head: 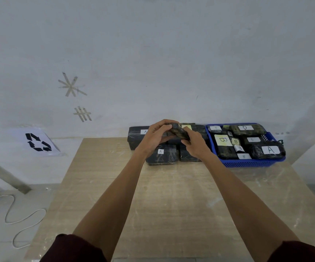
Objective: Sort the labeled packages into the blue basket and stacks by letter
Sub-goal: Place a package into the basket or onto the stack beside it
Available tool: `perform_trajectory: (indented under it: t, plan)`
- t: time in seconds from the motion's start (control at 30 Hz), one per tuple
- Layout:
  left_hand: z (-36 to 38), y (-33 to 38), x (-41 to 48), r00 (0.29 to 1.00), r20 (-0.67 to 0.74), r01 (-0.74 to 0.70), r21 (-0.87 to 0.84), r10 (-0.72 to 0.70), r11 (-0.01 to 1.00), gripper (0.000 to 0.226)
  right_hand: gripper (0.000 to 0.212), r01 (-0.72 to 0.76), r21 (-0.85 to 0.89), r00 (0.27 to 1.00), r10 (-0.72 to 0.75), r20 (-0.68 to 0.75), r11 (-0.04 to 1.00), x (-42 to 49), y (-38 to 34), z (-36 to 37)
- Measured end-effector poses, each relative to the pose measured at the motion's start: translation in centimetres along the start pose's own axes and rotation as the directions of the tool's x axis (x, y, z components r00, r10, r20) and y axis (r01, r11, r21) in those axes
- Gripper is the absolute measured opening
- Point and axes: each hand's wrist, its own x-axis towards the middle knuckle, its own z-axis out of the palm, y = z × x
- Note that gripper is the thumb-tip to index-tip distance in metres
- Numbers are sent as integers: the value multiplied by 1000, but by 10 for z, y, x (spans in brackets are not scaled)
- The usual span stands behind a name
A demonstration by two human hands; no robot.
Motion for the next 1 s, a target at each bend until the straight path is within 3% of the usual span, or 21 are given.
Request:
perform_trajectory:
  t: [0.13,0.2,0.3,0.47,0.57,0.7,0.83,1.0]
  plan:
    - [-3,-2,1,994,-75,79,-50,-83,996,34,27,56,-141,998,-57,-1,988,-2,3,-4]
    - [-5,-7,4,983,-144,105,-49,-111,993,37,25,73,-129,996,-78,-37,989,-1,5,-7]
    - [-11,-17,6,965,-232,107,-97,-126,990,26,23,113,128,990,-101,-98,985,-4,3,-14]
    - [-15,-26,4,960,-242,96,-191,-142,977,15,19,41,540,995,14,-98,841,-19,-15,-26]
    - [-10,-28,6,955,-249,117,-188,-163,975,15,13,19,606,993,56,-105,795,-18,-16,-22]
    - [1,-34,6,940,-278,134,-236,-199,962,36,13,21,611,988,76,-132,791,-17,-27,-20]
    - [3,-41,10,914,-322,151,-297,-248,943,23,15,-12,781,993,98,-63,625,-22,-40,-23]
    - [-1,-49,9,919,-260,243,-221,-297,944,36,32,1,903,997,71,-35,430,-24,-38,-21]
